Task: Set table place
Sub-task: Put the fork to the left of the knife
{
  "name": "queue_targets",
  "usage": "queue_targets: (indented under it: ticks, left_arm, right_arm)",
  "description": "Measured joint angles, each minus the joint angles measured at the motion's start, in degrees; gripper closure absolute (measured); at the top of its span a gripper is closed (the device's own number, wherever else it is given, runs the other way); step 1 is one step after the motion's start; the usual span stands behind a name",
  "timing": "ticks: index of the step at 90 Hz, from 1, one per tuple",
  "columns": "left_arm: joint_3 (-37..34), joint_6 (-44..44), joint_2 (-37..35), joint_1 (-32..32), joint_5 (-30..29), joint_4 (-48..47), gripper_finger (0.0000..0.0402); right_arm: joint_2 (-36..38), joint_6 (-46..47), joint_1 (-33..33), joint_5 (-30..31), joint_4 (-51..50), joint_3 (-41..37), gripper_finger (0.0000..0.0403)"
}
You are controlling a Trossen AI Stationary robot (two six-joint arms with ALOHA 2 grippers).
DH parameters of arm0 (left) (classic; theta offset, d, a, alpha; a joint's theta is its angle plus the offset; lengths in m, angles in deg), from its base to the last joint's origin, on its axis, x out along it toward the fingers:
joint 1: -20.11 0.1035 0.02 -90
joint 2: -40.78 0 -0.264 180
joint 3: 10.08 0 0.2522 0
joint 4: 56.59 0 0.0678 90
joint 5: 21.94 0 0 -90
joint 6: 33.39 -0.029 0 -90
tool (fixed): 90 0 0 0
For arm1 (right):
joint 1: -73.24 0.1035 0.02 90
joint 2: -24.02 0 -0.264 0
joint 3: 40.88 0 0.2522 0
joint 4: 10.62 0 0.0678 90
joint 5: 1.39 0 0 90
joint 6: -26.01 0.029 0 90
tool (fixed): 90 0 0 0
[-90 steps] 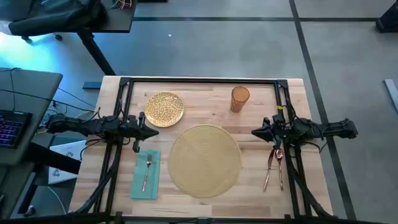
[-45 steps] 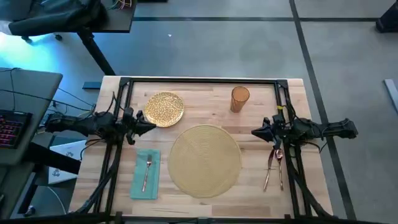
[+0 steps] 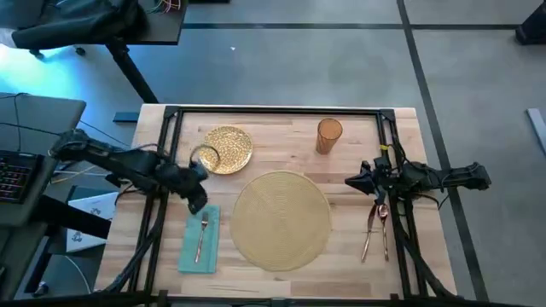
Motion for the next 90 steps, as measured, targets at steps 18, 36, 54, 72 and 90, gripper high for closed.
queue_targets:
  ticks: [18, 36, 54, 72, 90]
  left_arm:
    - [0.0, 18.9, 11.5, -3.6, 8.1, 0.8, 0.0368]
    - [0.0, 31.8, 20.8, -7.3, 13.5, 5.7, 0.0307]
    - [0.1, 35.2, 28.5, -8.3, 15.4, 10.2, 0.0298]
    - [0.2, 34.9, 33.9, -8.3, 16.0, 10.3, 0.0333]
    - [0.2, 34.3, 33.9, -8.2, 15.4, 10.6, 0.0382]
  right_arm:
    - [0.0, 0.0, 0.0, 0.0, 0.0, 0.0, 0.0384]
    - [0.0, 0.0, 0.0, 0.0, 0.0, 0.0, 0.0384]
    - [0.0, 0.0, 0.0, 0.0, 0.0, 0.0, 0.0384]
    - [0.0, 0.0, 0.0, 0.0, 0.0, 0.0, 0.0384]
    - [0.0, 0.0, 0.0, 0.0, 0.0, 0.0, 0.0384]
